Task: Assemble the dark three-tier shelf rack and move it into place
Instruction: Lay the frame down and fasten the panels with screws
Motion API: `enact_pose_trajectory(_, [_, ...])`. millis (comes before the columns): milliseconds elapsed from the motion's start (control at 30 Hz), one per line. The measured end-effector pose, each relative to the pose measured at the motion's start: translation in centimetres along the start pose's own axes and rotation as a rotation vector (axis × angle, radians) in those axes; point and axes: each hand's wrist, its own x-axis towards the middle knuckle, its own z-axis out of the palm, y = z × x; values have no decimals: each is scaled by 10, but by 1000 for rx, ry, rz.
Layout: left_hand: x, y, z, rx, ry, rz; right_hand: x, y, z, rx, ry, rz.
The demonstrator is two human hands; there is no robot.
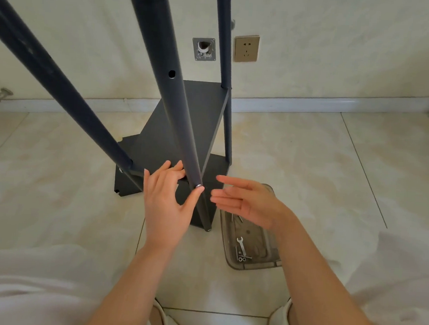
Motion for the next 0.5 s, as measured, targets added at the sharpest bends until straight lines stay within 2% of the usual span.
enact_pose_trajectory(33, [-1,1,1,5,2,2,4,17,-11,7,35,66])
enact_pose_trajectory(167, [-3,2,3,31,8,21,18,93,-41,-399,282,366])
enact_pose_trajectory(233, [-3,1,4,42,14,25,23,122,-54,-520,370,446])
enact_pose_trajectory(367, [-4,0,6,56,31,22,32,151,-66,-754,411,519])
enact_pose_trajectory(500, [-4,0,10,61,37,23,45,157,-71,-993,353,535])
